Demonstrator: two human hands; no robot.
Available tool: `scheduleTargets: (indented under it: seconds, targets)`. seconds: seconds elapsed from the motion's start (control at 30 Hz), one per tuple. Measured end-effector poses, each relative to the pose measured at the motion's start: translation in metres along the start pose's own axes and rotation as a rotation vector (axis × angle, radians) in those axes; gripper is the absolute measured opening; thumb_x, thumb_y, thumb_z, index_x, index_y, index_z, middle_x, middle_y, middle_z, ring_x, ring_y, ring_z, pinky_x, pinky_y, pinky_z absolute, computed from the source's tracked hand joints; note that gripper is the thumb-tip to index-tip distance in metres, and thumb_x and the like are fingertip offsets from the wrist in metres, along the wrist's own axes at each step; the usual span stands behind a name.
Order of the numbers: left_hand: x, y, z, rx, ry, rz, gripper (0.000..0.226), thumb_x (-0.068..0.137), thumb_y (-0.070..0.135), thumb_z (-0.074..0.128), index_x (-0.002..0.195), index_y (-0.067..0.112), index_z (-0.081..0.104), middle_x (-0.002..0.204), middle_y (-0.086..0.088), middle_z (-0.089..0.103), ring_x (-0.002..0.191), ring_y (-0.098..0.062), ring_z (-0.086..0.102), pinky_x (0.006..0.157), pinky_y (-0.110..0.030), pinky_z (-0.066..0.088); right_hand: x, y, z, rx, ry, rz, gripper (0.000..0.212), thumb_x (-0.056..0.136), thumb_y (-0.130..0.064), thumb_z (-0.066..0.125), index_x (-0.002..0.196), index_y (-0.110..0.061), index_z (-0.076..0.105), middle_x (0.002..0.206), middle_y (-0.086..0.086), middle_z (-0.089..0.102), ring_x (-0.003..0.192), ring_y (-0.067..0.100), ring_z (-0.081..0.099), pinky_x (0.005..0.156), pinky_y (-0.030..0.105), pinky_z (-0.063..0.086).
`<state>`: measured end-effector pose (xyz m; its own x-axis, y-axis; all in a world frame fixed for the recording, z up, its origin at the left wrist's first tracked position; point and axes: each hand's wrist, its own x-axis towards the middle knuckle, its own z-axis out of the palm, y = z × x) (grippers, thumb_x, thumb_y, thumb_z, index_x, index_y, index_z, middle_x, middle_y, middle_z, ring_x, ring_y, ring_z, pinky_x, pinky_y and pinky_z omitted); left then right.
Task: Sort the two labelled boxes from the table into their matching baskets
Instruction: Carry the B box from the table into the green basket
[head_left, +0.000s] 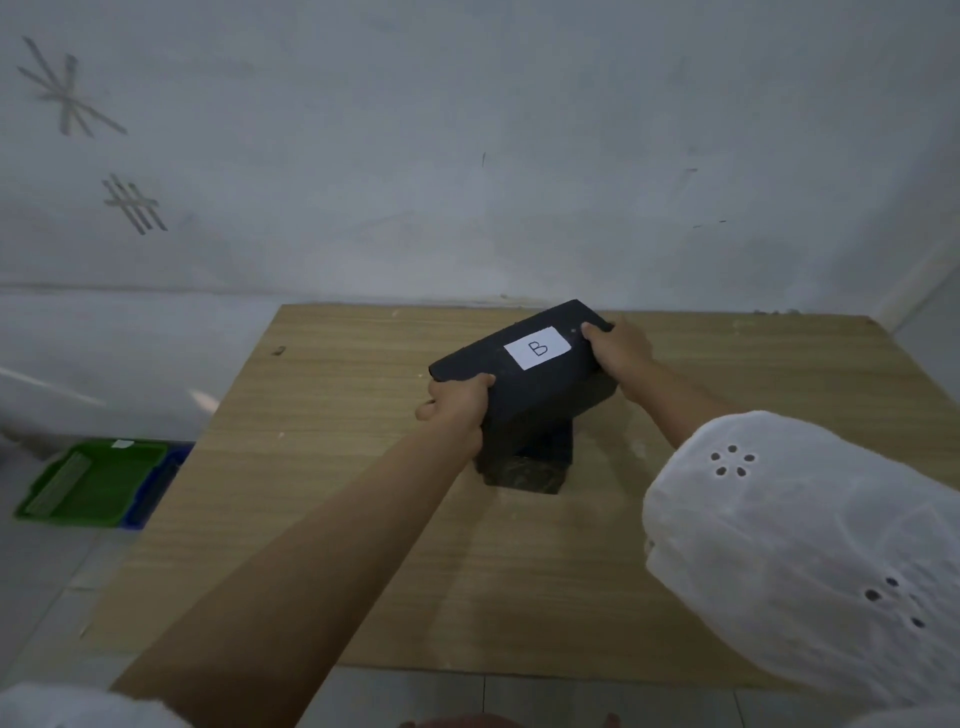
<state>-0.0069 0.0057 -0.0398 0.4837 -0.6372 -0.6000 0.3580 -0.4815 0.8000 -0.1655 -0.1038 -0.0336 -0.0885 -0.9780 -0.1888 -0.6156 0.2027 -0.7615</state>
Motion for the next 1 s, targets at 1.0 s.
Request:
scheduleTargets:
  seconds: [1.0]
  targets:
    - [-0.040,0.140,-0.032,-0.110,-0.426,0.410,0.044,0.084,0.041,0.060,0.124,0.043,0.042,0.106,0.009,0.058,0.094,-0.021,0.058,0.059,-0.041,0.053,-0.043,-0.056,-0.084,0.964,-0.282,-0.049,0.053,0.081,-0.043,0.062,0.129,-0.024,0.048,0.123,0.004,0.056,0.106,0.024,0.055,0.071,0.041,0.052]
